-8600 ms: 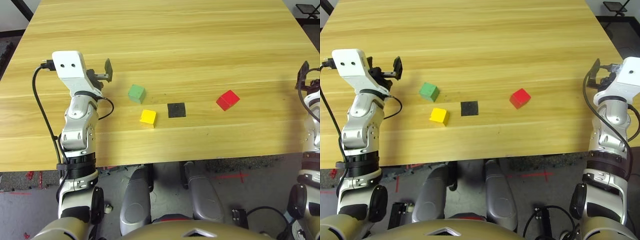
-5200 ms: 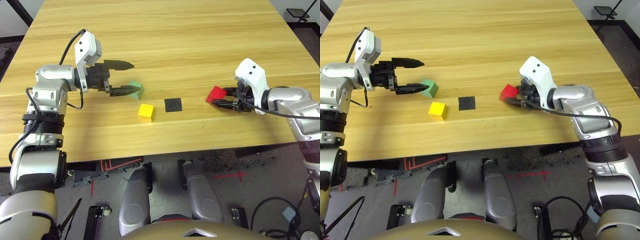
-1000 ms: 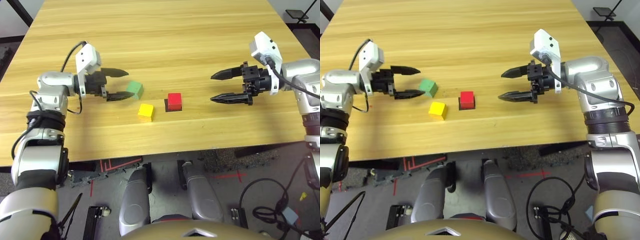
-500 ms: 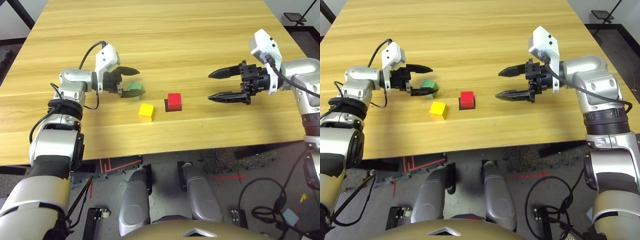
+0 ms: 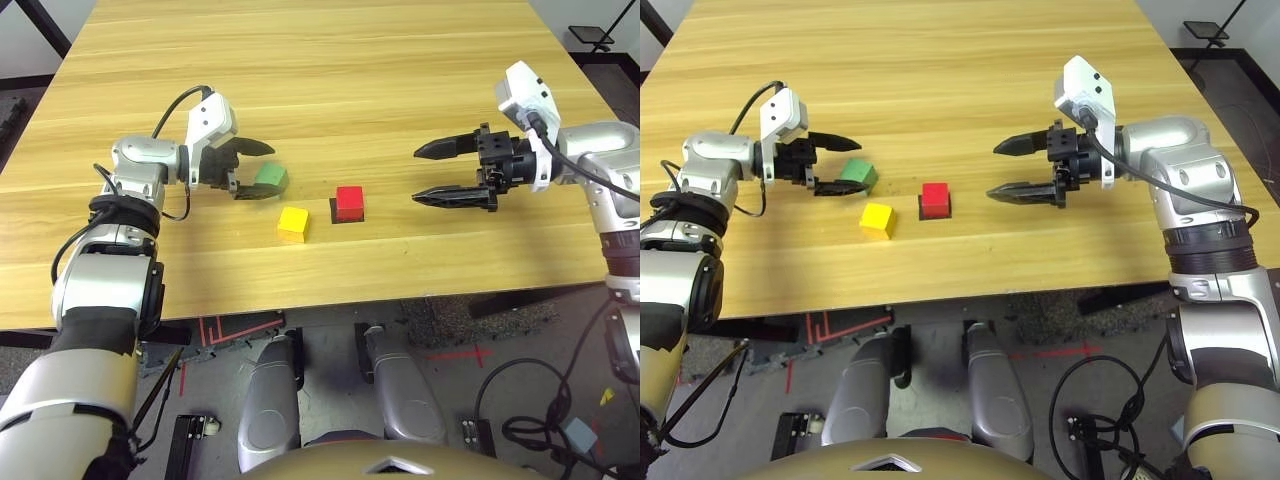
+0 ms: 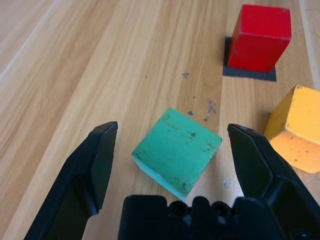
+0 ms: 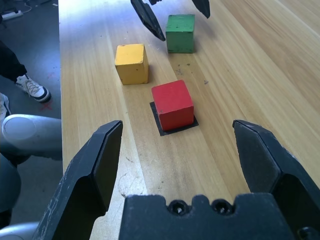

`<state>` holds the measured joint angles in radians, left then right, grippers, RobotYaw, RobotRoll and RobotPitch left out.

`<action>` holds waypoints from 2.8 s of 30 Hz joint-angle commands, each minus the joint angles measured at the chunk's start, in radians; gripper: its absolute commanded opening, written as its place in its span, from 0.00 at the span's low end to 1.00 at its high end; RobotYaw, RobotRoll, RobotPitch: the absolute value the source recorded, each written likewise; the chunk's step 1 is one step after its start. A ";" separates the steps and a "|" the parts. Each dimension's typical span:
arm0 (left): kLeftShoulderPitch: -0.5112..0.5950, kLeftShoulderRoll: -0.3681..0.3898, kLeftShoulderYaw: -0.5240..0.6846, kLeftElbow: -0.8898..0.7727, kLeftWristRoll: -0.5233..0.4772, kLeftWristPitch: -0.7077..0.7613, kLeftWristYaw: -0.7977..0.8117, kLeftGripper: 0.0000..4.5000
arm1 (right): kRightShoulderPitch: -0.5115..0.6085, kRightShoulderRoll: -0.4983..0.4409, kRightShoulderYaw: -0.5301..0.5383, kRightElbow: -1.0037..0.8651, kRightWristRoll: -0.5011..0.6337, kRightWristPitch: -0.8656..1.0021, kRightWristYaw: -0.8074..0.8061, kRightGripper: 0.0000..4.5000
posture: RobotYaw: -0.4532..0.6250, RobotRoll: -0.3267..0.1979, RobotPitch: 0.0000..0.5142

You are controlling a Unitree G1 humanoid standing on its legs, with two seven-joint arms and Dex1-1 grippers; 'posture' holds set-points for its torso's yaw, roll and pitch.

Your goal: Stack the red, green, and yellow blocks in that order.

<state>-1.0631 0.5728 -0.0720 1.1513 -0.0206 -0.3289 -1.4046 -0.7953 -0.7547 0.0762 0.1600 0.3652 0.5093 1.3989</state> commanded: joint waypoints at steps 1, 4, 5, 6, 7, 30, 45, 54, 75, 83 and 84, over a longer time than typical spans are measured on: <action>0.000 0.002 -0.016 0.026 0.032 -0.019 -0.011 1.00 | -0.014 0.006 0.008 0.011 -0.003 -0.011 -0.005 0.99 | 0.62 0.66 0.42; 0.002 0.001 -0.018 0.040 0.046 -0.029 -0.003 1.00 | -0.010 0.009 0.008 0.007 -0.001 -0.012 -0.008 0.99 | 0.62 0.65 0.42; 0.002 0.000 -0.019 0.045 0.050 -0.032 0.002 1.00 | -0.009 0.010 0.008 0.005 -0.001 -0.012 -0.009 0.99 | 0.62 0.65 0.42; 0.002 -0.001 -0.019 0.049 0.054 -0.034 0.006 1.00 | -0.007 0.011 0.008 0.004 -0.001 -0.013 -0.009 0.99 | 0.62 0.65 0.42; 0.001 -0.002 -0.019 0.053 0.057 -0.035 0.011 1.00 | -0.006 0.011 0.008 0.002 0.000 -0.011 -0.009 0.99 | 0.61 0.65 0.43; -0.041 -0.021 0.003 0.084 0.063 -0.010 0.045 0.64 | 0.003 0.014 0.009 0.012 -0.007 -0.028 -0.021 1.00 | 0.61 0.65 0.43; -0.081 -0.003 -0.043 -0.433 0.020 0.494 -0.011 0.64 | 0.014 0.034 0.009 0.016 -0.008 -0.043 -0.038 1.00 | 0.62 0.71 0.42; 0.048 0.052 -0.087 -1.146 -0.023 1.186 0.142 0.64 | 0.014 0.037 0.007 0.020 -0.006 -0.051 -0.043 1.00 | 0.63 0.75 0.42; 0.305 -0.083 -0.100 -1.447 -0.211 1.399 0.519 0.64 | -0.012 0.055 0.016 0.064 -0.013 -0.067 -0.044 1.00 | 0.63 0.73 0.41; 0.313 -0.103 -0.146 -1.482 -0.227 1.386 0.609 0.64 | 0.007 0.050 0.008 0.054 -0.009 -0.065 -0.051 1.00 | 0.63 0.73 0.42; 0.310 -0.106 -0.152 -1.489 -0.229 1.390 0.620 0.64 | 0.007 0.050 0.007 0.055 -0.009 -0.065 -0.052 1.00 | 0.63 0.73 0.42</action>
<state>-0.7480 0.4701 -0.2001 -0.3033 -0.2401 1.0641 -0.7968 -0.7996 -0.6948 0.0833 0.2206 0.3625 0.4526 1.3458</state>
